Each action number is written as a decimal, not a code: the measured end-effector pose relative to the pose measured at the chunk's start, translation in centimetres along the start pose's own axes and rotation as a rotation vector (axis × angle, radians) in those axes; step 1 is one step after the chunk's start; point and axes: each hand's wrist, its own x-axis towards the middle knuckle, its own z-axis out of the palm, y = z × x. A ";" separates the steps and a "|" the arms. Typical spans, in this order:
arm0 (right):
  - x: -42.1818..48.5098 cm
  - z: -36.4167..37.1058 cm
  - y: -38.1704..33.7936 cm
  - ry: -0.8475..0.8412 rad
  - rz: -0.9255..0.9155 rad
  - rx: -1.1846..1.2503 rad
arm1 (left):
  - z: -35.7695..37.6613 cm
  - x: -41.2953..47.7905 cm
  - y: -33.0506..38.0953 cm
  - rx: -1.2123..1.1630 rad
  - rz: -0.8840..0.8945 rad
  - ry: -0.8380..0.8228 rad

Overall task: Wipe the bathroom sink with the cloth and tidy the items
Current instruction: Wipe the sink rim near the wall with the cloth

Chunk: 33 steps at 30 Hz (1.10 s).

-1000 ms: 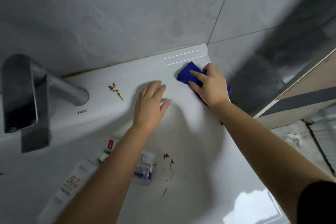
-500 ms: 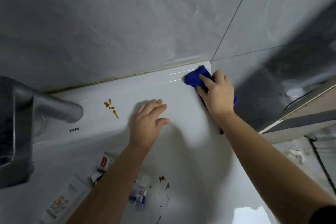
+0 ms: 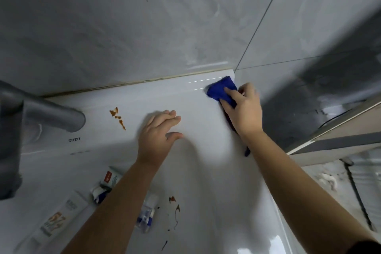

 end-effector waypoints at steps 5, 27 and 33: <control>-6.4 -3.1 1.8 -0.102 -0.094 0.111 | -0.1 0.0 0.2 0.004 -0.021 -0.018; -0.1 3.1 -5.7 -0.193 -0.514 0.072 | -5.3 -6.3 -0.3 0.411 -0.287 -0.023; 0.9 5.6 -9.4 -0.236 -0.712 0.071 | -8.5 -8.1 -4.4 0.559 -0.423 -0.046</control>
